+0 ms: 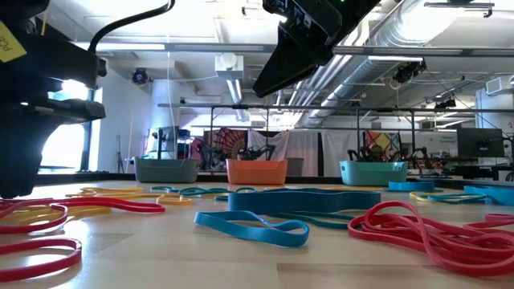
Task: Sort rubber bands into baskets
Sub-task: Put the red rubber band into the blue bin
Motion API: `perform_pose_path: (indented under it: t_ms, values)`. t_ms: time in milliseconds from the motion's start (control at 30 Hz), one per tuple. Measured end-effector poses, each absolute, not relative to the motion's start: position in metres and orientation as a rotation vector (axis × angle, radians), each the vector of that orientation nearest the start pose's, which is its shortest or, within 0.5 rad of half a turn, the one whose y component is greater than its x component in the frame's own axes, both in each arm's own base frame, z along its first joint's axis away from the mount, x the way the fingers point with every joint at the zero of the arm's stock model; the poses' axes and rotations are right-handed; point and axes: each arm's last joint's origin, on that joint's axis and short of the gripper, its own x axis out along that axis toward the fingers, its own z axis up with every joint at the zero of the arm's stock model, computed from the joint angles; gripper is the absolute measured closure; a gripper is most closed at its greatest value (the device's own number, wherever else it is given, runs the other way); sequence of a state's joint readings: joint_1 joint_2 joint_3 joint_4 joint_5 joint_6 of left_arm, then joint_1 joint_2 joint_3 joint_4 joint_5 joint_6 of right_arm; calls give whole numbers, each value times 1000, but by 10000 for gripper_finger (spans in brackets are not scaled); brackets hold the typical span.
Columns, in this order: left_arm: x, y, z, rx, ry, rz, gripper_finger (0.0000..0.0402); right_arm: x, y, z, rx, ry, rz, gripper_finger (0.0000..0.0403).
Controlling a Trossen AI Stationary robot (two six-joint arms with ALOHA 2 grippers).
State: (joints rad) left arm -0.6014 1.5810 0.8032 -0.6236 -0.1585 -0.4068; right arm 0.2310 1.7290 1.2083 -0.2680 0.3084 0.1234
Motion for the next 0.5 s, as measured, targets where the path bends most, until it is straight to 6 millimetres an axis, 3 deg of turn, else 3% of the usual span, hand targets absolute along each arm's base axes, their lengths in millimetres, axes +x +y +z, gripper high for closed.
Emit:
perform_pose_path:
  t_ms: [167, 500]
  values:
    - [218, -145, 145, 138, 1292, -114, 386, 363, 76, 227, -93, 753, -120, 259]
    - [226, -134, 143, -23, 1315, -14, 329, 363, 76, 227, -93, 754, -120, 259]
